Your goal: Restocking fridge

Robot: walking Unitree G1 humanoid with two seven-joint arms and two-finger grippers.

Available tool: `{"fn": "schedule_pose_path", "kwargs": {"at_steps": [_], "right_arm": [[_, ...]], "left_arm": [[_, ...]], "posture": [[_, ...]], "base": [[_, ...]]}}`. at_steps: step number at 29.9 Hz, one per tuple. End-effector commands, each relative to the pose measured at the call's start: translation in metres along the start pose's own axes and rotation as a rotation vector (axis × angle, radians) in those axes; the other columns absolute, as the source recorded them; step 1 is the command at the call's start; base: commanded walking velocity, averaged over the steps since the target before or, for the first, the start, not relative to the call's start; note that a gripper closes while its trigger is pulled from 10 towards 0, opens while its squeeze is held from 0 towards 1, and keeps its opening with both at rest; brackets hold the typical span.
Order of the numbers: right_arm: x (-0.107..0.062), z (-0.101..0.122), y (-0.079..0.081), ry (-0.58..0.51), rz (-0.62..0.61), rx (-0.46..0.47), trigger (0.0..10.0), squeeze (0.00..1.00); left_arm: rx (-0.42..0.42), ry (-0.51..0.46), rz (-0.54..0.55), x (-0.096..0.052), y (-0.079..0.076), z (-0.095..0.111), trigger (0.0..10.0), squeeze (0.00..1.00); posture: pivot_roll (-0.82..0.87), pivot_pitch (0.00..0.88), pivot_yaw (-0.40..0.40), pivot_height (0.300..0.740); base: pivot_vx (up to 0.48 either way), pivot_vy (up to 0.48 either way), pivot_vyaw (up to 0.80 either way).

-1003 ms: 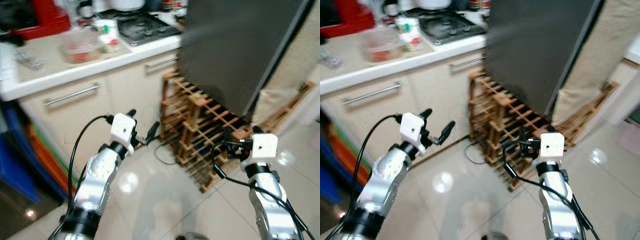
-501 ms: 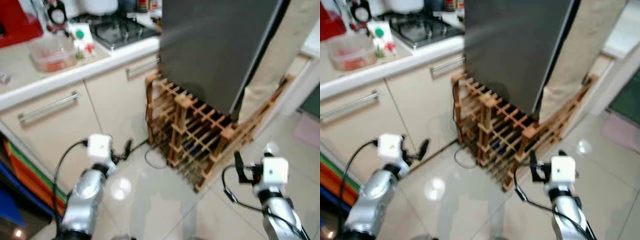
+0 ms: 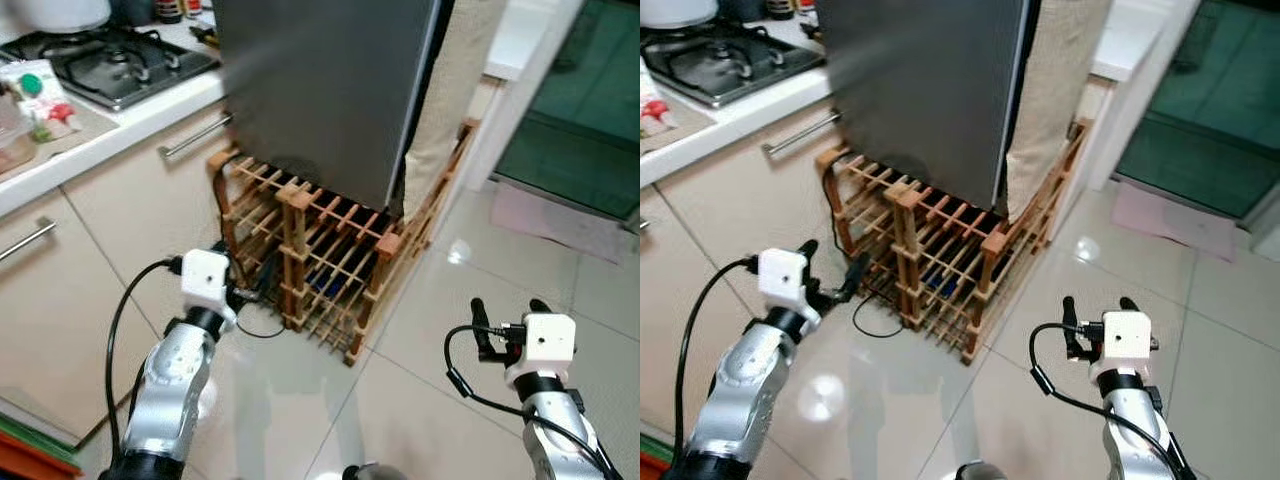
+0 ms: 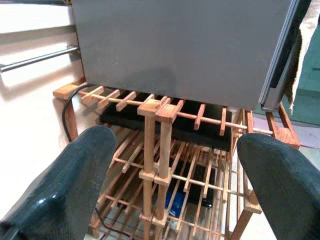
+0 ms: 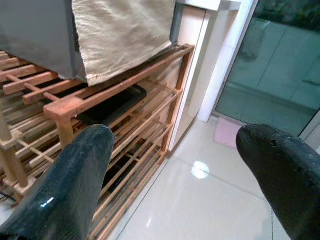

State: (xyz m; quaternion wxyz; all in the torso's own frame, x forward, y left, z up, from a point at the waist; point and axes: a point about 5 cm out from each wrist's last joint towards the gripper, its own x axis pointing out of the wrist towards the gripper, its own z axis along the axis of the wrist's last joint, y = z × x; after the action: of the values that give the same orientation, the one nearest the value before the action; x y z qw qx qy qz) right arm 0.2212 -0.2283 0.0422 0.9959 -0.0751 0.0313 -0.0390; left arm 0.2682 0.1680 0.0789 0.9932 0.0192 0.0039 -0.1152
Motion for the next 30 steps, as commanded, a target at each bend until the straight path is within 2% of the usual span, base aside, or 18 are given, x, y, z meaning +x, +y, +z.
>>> {"fn": "schedule_pose_path", "kwargs": {"at_steps": [1,7,11,12,15,30], "right_arm": [[0.001,0.003,-0.003,-0.016,-0.002,-0.011,10.0,0.00],[-0.002,0.006,-0.001,-0.027,0.001,-0.015,10.0,0.00],[-0.001,0.008,-0.001,-0.048,-0.010,-0.018,10.0,0.00],[0.002,0.012,-0.001,-0.057,-0.013,-0.022,10.0,0.00],[0.004,0.016,-0.001,-0.066,-0.012,-0.031,10.0,0.00],[0.020,0.029,0.005,-0.090,0.015,-0.038,10.0,0.00]], "left_arm": [[0.013,-0.009,-0.012,0.000,-0.003,0.003,10.0,0.00],[0.029,-0.037,-0.054,0.000,-0.010,0.009,10.0,0.00],[0.027,-0.072,-0.097,0.001,-0.018,0.015,10.0,0.00],[0.023,-0.098,-0.134,0.002,-0.025,0.020,10.0,0.00],[0.020,-0.117,-0.166,0.002,-0.030,0.024,10.0,0.00],[0.018,-0.135,-0.209,0.003,-0.037,0.028,10.0,0.00]], "posture": [[-0.05,0.000,-0.023,0.740],[-0.05,0.000,-0.020,0.740],[-0.06,0.000,-0.019,0.740],[-0.06,0.000,-0.018,0.740],[-0.06,0.000,-0.019,0.740],[-0.05,0.000,-0.030,0.740]], "base": [[0.000,0.000,-0.68],[0.000,0.000,-0.68],[0.278,-0.368,-0.49],[0.289,-0.379,0.00],[0.291,-0.377,0.00],[0.324,-0.351,0.00]]}}
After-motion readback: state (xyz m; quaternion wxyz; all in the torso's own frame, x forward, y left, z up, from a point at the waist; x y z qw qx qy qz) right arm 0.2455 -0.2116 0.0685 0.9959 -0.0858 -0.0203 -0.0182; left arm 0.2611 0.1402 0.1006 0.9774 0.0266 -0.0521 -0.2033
